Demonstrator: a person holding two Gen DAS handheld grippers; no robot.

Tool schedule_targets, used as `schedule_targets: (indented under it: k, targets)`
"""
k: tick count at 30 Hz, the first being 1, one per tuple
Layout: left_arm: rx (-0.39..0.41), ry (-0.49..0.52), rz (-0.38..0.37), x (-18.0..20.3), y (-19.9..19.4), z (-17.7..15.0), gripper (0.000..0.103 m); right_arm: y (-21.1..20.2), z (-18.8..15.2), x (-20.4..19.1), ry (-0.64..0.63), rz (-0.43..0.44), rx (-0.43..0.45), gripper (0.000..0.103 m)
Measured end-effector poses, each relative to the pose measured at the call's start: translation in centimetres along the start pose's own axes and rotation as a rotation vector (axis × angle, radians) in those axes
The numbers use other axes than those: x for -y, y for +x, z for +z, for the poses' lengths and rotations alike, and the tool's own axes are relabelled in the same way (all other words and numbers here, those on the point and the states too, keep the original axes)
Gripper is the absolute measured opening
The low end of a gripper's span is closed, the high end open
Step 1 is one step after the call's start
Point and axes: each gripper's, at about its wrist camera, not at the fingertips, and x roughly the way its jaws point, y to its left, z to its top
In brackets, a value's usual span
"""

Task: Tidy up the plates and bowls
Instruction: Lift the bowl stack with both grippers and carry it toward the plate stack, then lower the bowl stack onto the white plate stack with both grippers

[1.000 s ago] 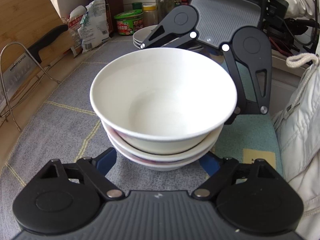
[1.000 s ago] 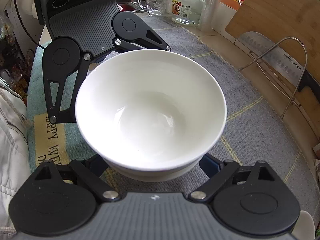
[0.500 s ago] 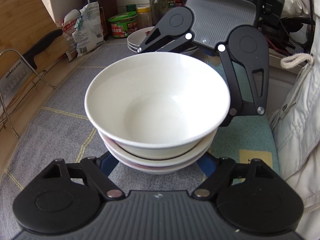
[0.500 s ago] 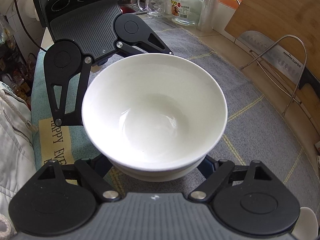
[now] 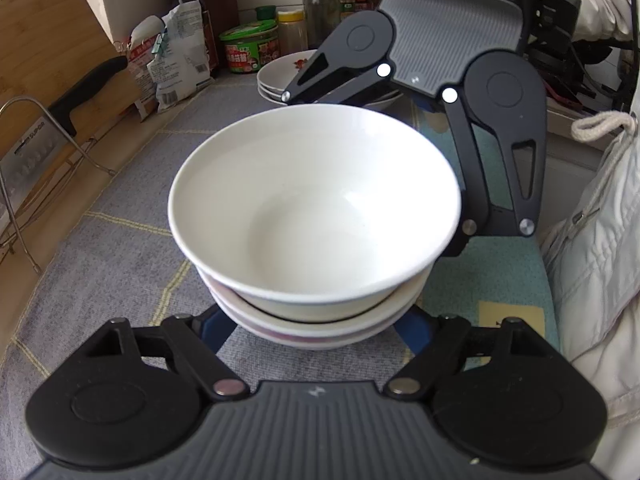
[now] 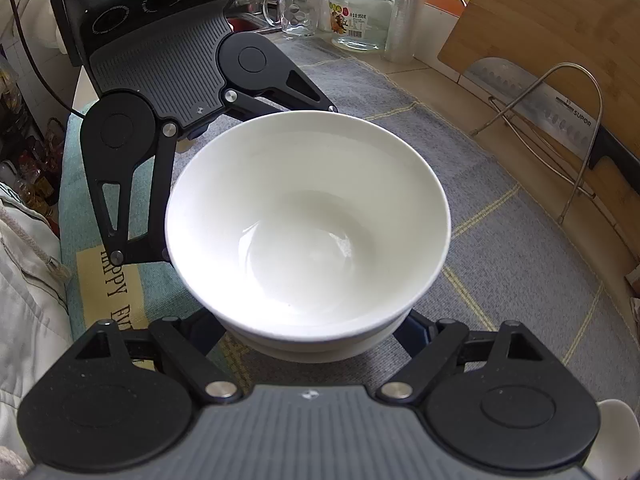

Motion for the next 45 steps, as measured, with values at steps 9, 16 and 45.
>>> schedule_targets:
  k: [9, 16, 45]
  targets:
    - [-0.013, -0.016, 0.001, 0.5, -0.1, 0.4, 0.083, -0.3, 0.0, -0.1, -0.01, 0.002, -0.001, 0.091]
    - [-0.018, -0.005, 0.019, 1.6, -0.6, 1.9, 0.083, -1.4, -0.3, 0.0, -0.003, 0.013, 0.007, 0.091]
    - [0.004, 0.086, 0.031, 6.1, 3.2, 13.4, 0.083, -10.9, -6.8, 4.6, 0.037, -0.033, 0.043, 0.091]
